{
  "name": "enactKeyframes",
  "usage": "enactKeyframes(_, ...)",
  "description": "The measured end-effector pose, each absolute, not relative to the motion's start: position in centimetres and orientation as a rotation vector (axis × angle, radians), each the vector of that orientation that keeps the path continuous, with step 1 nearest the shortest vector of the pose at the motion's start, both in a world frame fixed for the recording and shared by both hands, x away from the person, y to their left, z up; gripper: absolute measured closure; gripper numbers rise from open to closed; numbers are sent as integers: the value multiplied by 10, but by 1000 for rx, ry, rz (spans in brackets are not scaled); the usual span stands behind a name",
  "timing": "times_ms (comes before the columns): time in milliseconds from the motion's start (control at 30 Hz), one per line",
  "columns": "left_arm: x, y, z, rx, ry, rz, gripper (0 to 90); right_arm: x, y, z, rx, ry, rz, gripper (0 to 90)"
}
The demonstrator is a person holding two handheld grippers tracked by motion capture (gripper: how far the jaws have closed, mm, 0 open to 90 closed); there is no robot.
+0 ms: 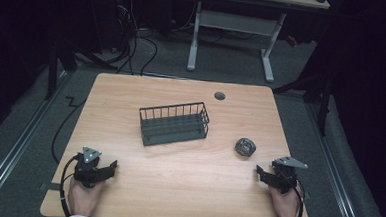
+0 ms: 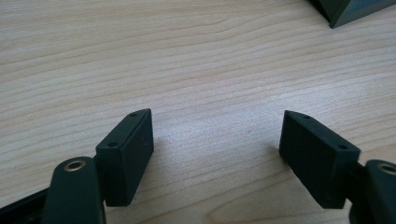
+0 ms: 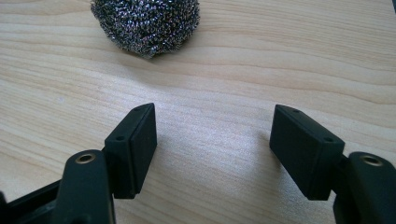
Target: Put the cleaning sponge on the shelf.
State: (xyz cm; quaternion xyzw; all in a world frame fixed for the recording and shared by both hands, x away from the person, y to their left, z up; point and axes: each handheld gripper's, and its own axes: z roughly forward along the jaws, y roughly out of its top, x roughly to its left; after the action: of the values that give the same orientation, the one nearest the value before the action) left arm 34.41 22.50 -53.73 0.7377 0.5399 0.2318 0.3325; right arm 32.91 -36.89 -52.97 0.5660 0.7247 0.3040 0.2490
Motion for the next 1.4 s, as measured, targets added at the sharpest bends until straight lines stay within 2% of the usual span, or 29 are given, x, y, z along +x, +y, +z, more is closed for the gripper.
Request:
enactKeyframes(567, 345, 221, -537, 1923, 1432, 607, 218, 329, -368, -530, 1549, 1966, 823, 321)
enactKeyframes(800, 347, 223, -534, 1895, 1441, 535, 225, 329, -368, -530, 1549, 1965, 822, 321)
enactKeyframes(1033, 349, 220, -523, 1863, 1423, 464, 249, 329, -368, -530, 1549, 1965, 822, 321)
enactKeyframes(1400, 356, 209, -493, 1856, 1349, 467, 255, 329, -368, -530, 1545, 1966, 825, 321)
